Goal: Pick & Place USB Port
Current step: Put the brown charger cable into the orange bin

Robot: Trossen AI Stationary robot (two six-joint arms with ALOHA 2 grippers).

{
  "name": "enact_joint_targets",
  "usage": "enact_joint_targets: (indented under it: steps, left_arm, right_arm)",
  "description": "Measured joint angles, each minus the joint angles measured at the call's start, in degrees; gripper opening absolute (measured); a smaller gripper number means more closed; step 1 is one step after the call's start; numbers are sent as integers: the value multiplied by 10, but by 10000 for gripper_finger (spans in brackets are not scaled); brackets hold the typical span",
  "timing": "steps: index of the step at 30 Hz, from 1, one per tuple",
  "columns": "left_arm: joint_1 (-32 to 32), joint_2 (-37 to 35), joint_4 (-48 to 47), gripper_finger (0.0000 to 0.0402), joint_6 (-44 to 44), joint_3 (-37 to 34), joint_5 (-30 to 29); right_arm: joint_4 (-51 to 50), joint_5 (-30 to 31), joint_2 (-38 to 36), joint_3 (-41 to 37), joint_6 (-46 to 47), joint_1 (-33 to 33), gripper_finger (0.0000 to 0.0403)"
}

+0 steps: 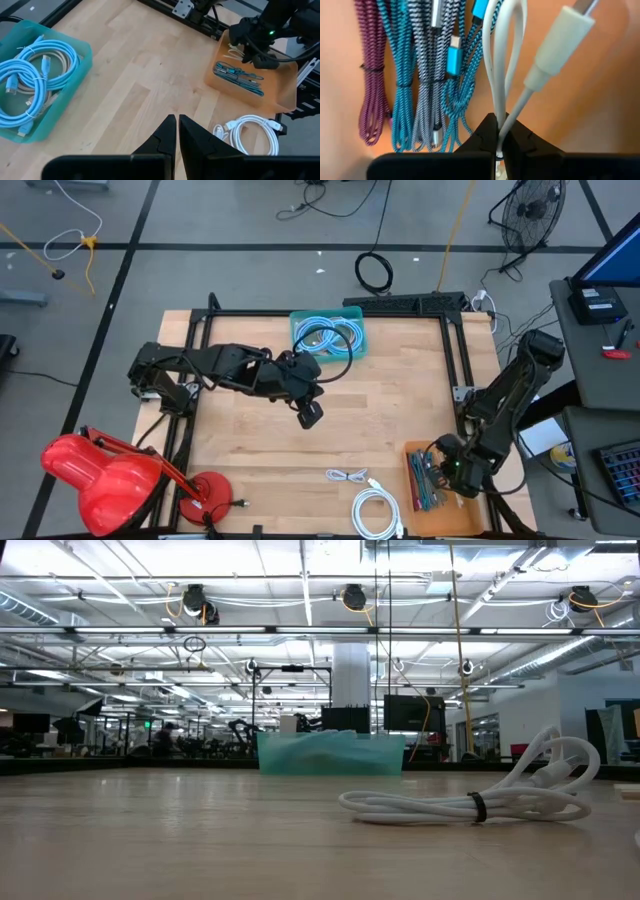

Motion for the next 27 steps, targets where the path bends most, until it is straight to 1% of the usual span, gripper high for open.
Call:
enact_joint_targets:
  steps: [5, 7, 27]
  left_arm:
    - [0, 0, 10, 21, 0, 0, 0]
    - [0, 0, 10, 21, 0, 0, 0]
    - [-5, 0, 12, 21, -8, 0, -6]
  right_arm:
    - [88, -4, 2, -51, 7, 0, 0]
    - [105, -6, 2, -62, 8, -1, 0]
    - [107, 15, 2, -64, 0, -20, 1]
